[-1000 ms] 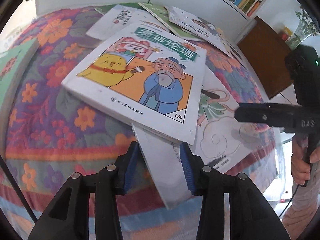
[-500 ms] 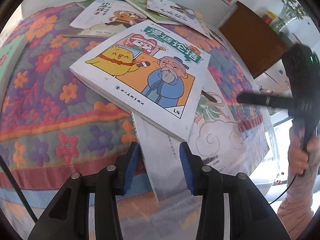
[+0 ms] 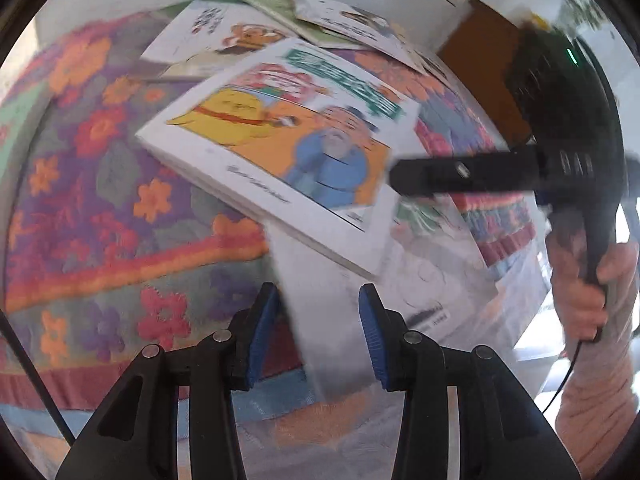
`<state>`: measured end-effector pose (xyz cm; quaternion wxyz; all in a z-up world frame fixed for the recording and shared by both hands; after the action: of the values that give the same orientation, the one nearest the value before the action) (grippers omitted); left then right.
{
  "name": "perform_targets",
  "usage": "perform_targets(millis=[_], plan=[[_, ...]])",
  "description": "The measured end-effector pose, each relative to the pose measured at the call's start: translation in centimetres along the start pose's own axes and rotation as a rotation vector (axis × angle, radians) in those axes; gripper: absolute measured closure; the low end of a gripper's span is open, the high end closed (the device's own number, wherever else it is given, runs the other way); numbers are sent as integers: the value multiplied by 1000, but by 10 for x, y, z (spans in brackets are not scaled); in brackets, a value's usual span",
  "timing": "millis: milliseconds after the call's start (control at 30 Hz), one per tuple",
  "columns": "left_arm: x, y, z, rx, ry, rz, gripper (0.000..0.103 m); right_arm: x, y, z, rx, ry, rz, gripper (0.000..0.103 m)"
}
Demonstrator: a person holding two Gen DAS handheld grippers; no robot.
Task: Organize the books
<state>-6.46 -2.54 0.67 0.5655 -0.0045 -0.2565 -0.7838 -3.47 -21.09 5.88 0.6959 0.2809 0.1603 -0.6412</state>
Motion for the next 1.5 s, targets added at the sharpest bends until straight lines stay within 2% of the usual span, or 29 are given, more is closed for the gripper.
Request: perform_targets(millis=[133,167,333,400,433,467,533,600,633,667,800,900,1000,1100,1133,1167,1233,1367,1500], plan=[[4,-1,0,6,19,-31,64,-5,11,-6,10,10,-4,46],[6,-2,0,8,23,-40,64,-6,14,-9,12,20,-7,42],[8,-3,0,17,14,-56,64,-17,26,-20,-13,72,11,41],[10,-2,-2,12,-26,-65,64,-24,28,-28,-45,167,3,45],[14,0,-4,9,-37,-67,64,-29,27,-38,-99,266,-19,47],[17,0,-6,6,-14,-77,64,-35,25,-54,-160,324,-57,50],[18,-2,-4,12,-24,-91,64,-49,25,-61,-145,280,-13,53],[11,-2,0,9,-68,-65,64,-59,28,-55,-106,191,64,53],[2,-1,4,12,-67,-39,64,-59,29,-51,-82,142,78,53],[-5,2,7,22,-51,-25,64,-54,30,-46,-62,90,81,53],[-46,24,25,98,46,58,64,-32,31,-30,-21,32,21,53],[-83,53,28,142,162,120,64,-20,28,-21,9,-57,-6,54],[-108,72,15,121,215,163,64,-16,28,-18,19,-55,-17,53],[-120,80,6,106,118,216,64,-17,33,-21,24,-31,-30,53],[-119,81,4,89,91,224,61,-19,33,-22,24,-23,-26,53],[-116,80,3,86,106,208,60,-21,36,-24,18,-19,-22,49],[-114,81,5,84,113,193,61,-22,38,-24,14,-22,-31,48],[-115,66,19,84,95,225,63,-21,41,-26,46,19,-5,46],[-108,45,31,76,111,185,63,-25,37,-27,40,55,58,46]])
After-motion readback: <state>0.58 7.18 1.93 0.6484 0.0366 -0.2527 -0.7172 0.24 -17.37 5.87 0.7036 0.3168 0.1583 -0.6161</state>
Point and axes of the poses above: each gripper's, at about its wrist camera, not at the fingertips, and z roughly against the way its jaws point, x to its right, y to its top, the point moved 2 cm from there along -z, roughly the way its jaws point, and after that the axes turned 1 degree about -z, right-handed, at the moved point
